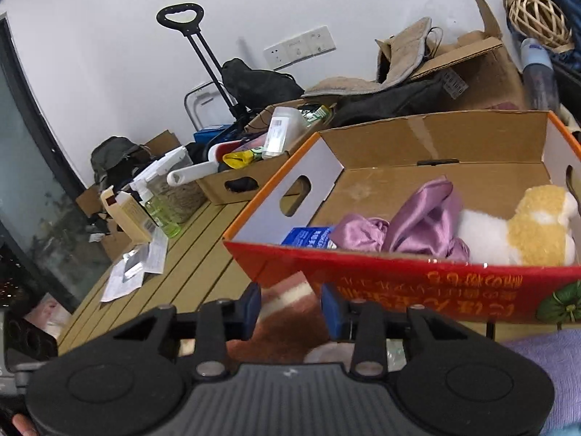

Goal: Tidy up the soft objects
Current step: 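Grasp the pink-and-white sponge with the left gripper, then the right, then carry the sponge into the cardboard box and open both grippers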

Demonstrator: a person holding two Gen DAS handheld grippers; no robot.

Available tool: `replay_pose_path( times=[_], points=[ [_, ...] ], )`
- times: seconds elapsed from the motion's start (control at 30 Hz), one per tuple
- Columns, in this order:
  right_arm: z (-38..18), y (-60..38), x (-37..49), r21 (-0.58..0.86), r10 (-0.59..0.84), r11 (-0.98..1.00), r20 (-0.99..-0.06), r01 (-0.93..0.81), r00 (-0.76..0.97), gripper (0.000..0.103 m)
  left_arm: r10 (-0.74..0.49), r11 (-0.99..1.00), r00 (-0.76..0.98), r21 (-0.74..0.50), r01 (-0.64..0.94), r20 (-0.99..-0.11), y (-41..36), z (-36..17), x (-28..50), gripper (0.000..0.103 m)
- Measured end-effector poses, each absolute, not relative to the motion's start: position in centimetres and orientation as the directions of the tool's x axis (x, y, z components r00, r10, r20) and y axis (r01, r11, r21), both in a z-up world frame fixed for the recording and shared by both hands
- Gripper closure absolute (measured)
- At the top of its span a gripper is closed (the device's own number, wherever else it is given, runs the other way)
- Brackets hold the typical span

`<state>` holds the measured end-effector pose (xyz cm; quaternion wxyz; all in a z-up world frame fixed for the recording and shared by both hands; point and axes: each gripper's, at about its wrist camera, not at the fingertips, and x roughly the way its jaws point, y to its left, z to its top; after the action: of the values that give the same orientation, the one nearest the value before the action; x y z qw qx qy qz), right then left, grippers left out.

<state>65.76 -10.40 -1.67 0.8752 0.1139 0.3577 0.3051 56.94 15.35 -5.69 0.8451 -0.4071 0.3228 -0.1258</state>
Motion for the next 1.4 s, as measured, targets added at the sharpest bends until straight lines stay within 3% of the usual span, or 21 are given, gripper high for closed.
replay_pose_path(
  times=[0.13,0.3,0.47,0.5,0.7,0.73,0.83,0.87,0.93,1.0,1.03,1.07,1.1,1.17,1.4],
  points=[
    [-1.5,-10.7,62.0,0.378,0.599,0.800,-0.542,-0.465,0.590,0.070,-0.469,0.660,0.769,-0.751,-0.022,-0.435,15.2,-5.2,55.8,0.048],
    [-2.1,-11.8,56.6,0.359,0.577,0.817,-0.514,-0.452,0.635,0.071,-0.467,0.774,0.757,-0.625,0.102,-0.456,13.3,-4.1,53.2,0.046],
    [-2.9,-11.6,52.6,0.309,0.566,0.822,-0.530,-0.477,0.631,0.071,-0.422,0.833,0.773,-0.540,0.125,-0.473,12.2,-4.6,50.5,0.044],
    [-3.0,-11.6,52.3,0.306,0.566,0.822,-0.531,-0.480,0.631,0.070,-0.423,0.837,0.772,-0.532,0.131,-0.475,12.1,-4.6,50.3,0.040],
    [-4.5,-12.8,53.1,0.445,0.614,0.788,-0.515,-0.425,0.599,0.069,-0.378,0.850,0.770,-0.522,0.070,-0.513,12.8,-5.5,50.8,0.039],
    [-4.7,-12.9,53.2,0.470,0.628,0.776,-0.509,-0.420,0.590,0.066,-0.371,0.845,0.776,-0.533,0.053,-0.511,13.2,-5.5,50.8,0.038],
    [-4.8,-13.2,52.9,0.491,0.623,0.776,-0.492,-0.397,0.608,0.047,-0.376,0.823,0.792,-0.566,0.048,-0.481,14.2,-5.2,50.6,0.034],
    [-4.8,-13.3,53.0,0.486,0.613,0.782,-0.488,-0.390,0.621,0.047,-0.372,0.820,0.796,-0.570,0.041,-0.477,14.4,-5.2,50.6,0.034],
    [-4.9,-13.2,53.5,0.493,0.606,0.785,-0.490,-0.374,0.627,0.049,-0.364,0.822,0.794,-0.569,0.028,-0.486,14.5,-5.3,50.8,0.036],
    [-5.2,-13.1,54.2,0.519,0.613,0.776,-0.482,-0.360,0.626,0.050,-0.362,0.824,0.792,-0.566,0.026,-0.491,14.4,-5.4,51.1,0.046],
    [-5.4,-13.0,54.5,0.529,0.616,0.772,-0.482,-0.354,0.623,0.056,-0.364,0.824,0.790,-0.566,0.027,-0.493,14.3,-5.4,51.3,0.049],
    [-5.6,-12.8,54.8,0.533,0.617,0.770,-0.485,-0.350,0.620,0.063,-0.378,0.822,0.783,-0.569,0.037,-0.494,14.2,-5.5,51.4,0.062],
    [-5.8,-12.5,55.0,0.537,0.618,0.770,-0.492,-0.346,0.613,0.067,-0.394,0.818,0.775,-0.573,0.051,-0.495,14.1,-5.6,51.5,0.068],
    [-5.9,-12.1,55.0,0.518,0.596,0.788,-0.502,-0.334,0.627,0.075,-0.386,0.825,0.781,-0.562,0.054,-0.491,13.8,-5.5,51.4,0.069],
    [-0.5,-12.2,54.8,0.451,0.572,0.804,-0.414,-0.387,0.708,0.076,-0.421,0.795,0.817,-0.594,0.124,-0.393,14.0,-1.2,52.8,0.069]
  ],
)
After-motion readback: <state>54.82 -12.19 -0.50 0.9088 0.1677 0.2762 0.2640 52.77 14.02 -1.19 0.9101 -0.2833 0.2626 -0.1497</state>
